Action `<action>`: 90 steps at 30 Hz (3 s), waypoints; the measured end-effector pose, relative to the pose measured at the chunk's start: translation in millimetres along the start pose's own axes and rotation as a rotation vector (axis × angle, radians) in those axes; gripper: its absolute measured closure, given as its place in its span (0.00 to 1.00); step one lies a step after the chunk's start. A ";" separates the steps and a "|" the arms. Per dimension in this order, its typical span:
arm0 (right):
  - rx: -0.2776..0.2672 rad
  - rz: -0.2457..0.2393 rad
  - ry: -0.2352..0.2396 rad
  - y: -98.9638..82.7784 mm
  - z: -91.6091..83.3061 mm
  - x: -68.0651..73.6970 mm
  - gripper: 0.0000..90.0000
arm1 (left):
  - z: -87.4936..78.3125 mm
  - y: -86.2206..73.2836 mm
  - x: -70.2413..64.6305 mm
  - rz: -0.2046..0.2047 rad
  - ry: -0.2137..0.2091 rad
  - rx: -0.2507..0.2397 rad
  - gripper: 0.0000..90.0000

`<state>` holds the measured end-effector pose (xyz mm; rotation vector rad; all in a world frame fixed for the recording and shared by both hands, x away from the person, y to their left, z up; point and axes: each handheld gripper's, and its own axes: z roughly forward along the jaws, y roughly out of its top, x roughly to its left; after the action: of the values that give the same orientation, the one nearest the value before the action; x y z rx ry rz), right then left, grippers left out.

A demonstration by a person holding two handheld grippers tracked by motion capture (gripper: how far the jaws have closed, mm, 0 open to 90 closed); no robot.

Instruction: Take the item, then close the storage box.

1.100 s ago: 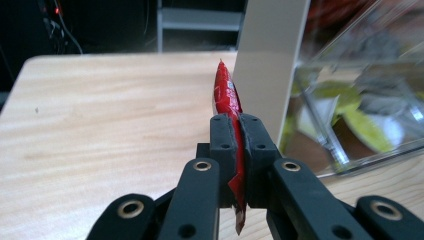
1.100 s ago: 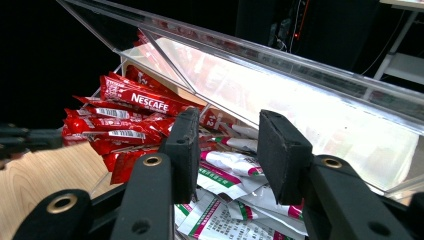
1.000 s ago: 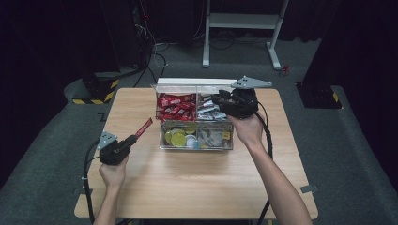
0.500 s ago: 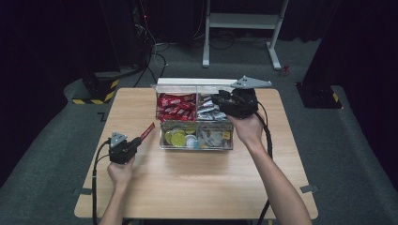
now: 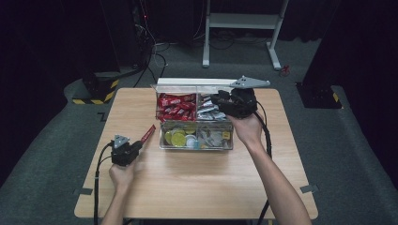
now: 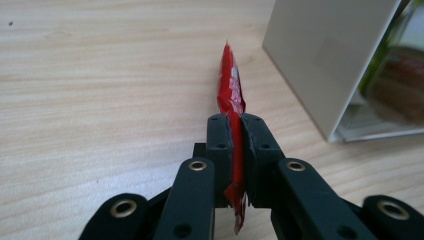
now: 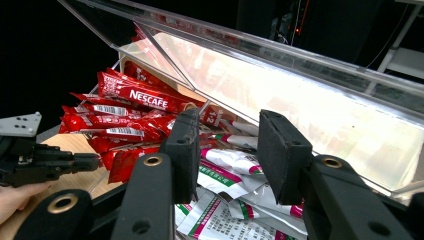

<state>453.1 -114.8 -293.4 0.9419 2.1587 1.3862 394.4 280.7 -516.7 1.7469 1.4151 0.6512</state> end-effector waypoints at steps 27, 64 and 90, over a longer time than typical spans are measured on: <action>0.002 0.002 -0.003 -0.2 0.4 2.3 0.65 | -9.8 -17.7 -7.8 0.015 -0.028 0.119 0.44; -0.008 -0.002 0.013 -15.8 -15.5 6.3 0.62 | -29.3 -35.3 -7.5 0.047 0.037 0.115 0.32; 0.000 -0.001 0.021 -32.4 -30.4 5.4 0.61 | -28.9 -35.2 -9.1 0.059 0.042 0.121 0.31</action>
<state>419.2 -139.1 -309.7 0.9304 2.1741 1.4013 349.5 281.8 -528.5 1.8858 1.4624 0.6488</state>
